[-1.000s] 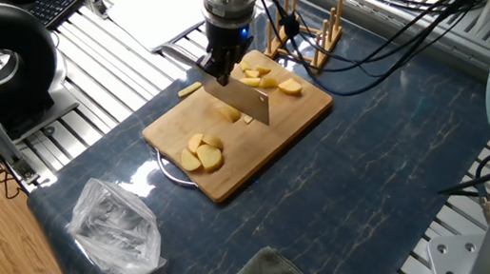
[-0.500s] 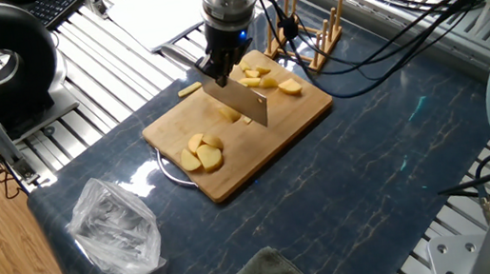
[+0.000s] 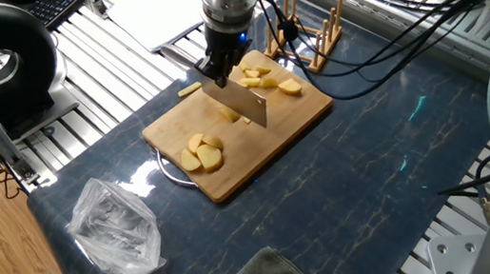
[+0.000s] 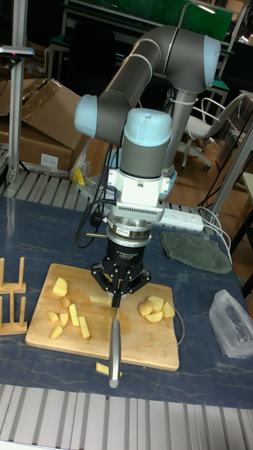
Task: Chop the potatoes
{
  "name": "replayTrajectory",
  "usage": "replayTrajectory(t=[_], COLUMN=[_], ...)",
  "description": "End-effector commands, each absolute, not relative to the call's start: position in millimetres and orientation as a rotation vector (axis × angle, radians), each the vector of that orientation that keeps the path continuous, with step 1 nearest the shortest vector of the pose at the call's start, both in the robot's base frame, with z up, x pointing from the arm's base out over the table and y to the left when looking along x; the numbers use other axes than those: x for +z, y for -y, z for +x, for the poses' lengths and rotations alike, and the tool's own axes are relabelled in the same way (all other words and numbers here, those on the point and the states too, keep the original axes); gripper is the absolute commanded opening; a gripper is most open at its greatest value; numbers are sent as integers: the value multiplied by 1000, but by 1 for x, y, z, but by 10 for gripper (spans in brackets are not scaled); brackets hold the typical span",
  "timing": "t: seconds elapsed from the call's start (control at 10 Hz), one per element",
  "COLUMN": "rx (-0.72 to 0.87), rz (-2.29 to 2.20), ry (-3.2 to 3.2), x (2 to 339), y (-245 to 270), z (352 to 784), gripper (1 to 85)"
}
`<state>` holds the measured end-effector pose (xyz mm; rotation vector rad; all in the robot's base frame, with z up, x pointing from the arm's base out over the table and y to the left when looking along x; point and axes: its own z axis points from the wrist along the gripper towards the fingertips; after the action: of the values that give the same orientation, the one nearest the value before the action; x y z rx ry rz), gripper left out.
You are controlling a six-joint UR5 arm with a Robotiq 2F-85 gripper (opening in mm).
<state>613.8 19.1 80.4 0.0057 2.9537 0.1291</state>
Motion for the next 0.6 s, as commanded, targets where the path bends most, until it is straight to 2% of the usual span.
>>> replayTrajectory(t=[0.0,0.5], rx=[145,132], rz=[7,2], ry=[-2927,-2918], x=[75,74], y=[-18,-17], z=[620,623], gripper=[10,10])
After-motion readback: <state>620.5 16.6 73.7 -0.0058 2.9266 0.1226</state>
